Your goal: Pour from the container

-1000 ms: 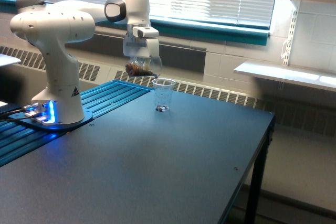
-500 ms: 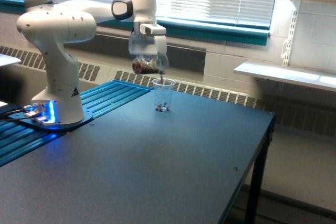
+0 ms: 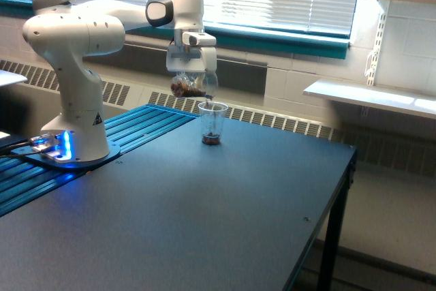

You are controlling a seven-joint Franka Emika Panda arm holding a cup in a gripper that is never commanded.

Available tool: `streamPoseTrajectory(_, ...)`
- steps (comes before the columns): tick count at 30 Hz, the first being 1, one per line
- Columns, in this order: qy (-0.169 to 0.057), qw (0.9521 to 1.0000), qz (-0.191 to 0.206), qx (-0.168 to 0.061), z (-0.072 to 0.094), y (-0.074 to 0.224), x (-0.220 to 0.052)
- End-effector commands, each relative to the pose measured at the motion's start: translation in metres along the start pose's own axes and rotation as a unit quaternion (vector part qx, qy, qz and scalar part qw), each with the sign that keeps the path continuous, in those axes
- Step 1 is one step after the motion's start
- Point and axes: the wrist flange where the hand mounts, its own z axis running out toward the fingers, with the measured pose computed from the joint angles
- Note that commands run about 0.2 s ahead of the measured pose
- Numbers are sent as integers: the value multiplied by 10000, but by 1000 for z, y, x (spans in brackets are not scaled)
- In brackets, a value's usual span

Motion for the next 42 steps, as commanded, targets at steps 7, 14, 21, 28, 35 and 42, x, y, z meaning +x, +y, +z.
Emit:
streamPoseTrajectory(7, 91, 9997, -120, -170, -6, 3, -1)
streamPoseTrajectory(14, 79, 9997, -152, -186, -6, 0, 1)
streamPoseTrajectory(21, 64, 9994, -268, -198, -7, -6, 4)
streamPoseTrajectory(28, 55, 9992, -327, -244, -9, -8, 6)
streamPoseTrajectory(35, 26, 9990, -352, -288, -9, -7, 5)
streamPoseTrajectory(42, -2, 9988, -370, -326, -9, -5, 4)
